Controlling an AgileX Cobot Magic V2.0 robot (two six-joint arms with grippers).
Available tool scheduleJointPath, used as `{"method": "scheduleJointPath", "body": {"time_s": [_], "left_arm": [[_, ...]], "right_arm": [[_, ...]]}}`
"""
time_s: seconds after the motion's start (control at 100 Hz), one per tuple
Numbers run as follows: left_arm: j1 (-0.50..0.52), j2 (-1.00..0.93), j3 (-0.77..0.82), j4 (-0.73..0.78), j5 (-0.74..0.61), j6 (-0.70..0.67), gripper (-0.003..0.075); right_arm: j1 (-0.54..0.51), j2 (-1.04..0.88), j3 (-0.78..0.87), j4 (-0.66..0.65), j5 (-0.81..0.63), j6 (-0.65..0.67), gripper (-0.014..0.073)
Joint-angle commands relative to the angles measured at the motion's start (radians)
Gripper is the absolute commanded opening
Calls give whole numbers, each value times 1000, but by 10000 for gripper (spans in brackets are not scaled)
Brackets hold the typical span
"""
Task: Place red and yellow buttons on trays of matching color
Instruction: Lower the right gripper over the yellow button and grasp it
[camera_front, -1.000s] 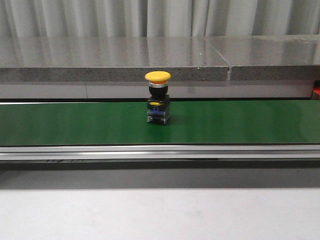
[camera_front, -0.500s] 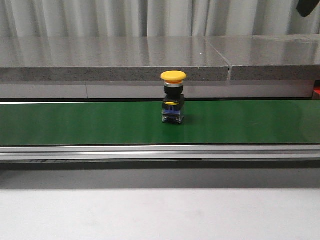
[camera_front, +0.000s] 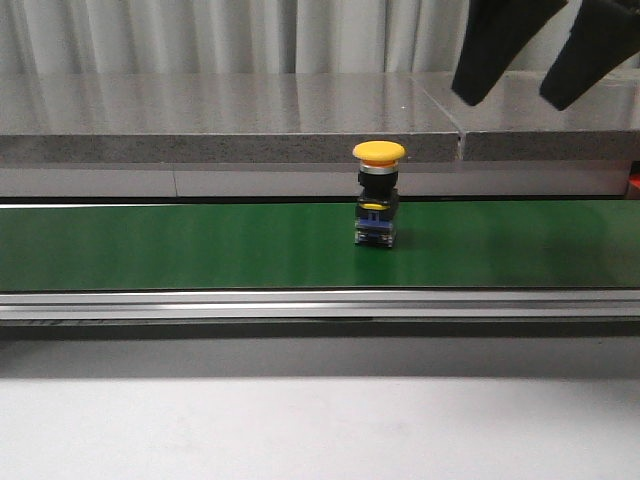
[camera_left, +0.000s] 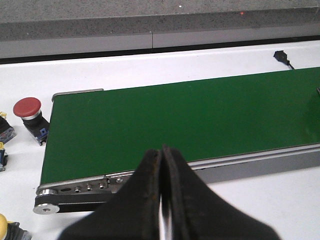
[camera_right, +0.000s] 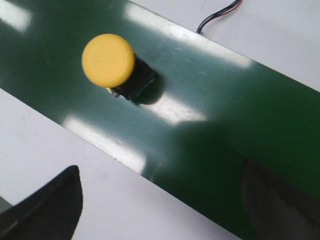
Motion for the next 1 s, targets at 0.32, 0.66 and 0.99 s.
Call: {"method": "scheduleJointPath", "body": {"time_s": [0.32, 0.66, 0.99], "left_arm": [[-7, 3, -27, -14, -65, -6, -21], [-7, 3, -27, -14, -65, -6, -21], [-7, 3, -27, -14, -65, -6, -21]], "right_arm": [[73, 140, -133, 57, -50, -91, 636], [73, 246, -209, 33, -53, -97, 524], [72, 231, -209, 26, -70, -95, 88]]}}
